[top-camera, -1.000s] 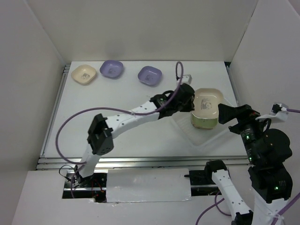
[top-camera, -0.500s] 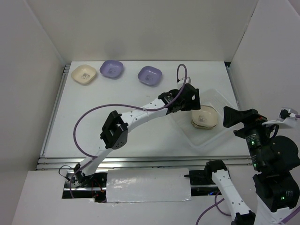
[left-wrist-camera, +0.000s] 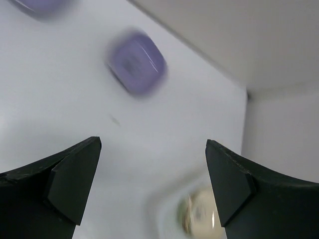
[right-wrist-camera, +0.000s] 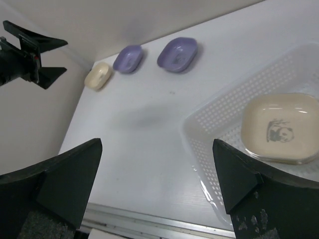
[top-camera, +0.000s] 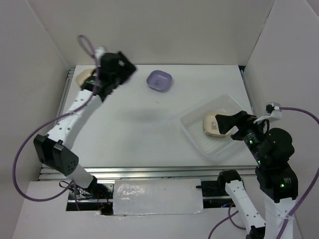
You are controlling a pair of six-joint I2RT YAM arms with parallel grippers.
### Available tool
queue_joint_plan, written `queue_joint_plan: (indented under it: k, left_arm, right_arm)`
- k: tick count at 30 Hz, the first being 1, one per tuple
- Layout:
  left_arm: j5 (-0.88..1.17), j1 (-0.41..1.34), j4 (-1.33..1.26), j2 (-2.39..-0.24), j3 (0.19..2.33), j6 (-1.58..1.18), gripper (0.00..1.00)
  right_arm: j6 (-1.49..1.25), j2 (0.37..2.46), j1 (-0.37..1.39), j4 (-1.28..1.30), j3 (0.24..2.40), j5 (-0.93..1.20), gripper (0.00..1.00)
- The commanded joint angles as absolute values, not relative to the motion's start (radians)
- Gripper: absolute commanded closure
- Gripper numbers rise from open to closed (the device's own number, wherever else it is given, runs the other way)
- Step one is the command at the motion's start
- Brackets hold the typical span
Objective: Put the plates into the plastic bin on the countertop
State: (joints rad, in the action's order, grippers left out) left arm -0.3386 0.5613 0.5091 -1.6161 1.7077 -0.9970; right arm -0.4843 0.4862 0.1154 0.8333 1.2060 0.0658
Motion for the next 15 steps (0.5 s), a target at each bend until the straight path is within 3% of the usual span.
queue_joint_plan:
  k: [1, 6, 12, 15]
  left_arm:
    - [-0.302, 0.254, 0.526, -1.575, 1.533, -1.066, 0.01]
    - [-0.213, -0.083, 0.356, -1.629, 1.465, -1.143, 0.01]
    - [-0.181, -0.205, 0.469, -1.992, 1.855, -1.086, 0.01]
    - [-0.201, -0.224, 0.480, -2.106, 1.931, -1.069, 0.01]
  right_arm:
    - [-0.454, 0.503, 0.124, 0.677, 1.157, 0.254, 0.00]
    - [-0.448, 0.526, 0.126, 0.647, 1.121, 0.318, 0.00]
    - [-0.443, 0.526, 0.126, 0.630, 1.083, 0.344, 0.00]
    - [-0.434, 0.525, 0.127, 0.655, 1.083, 0.333, 0.00]
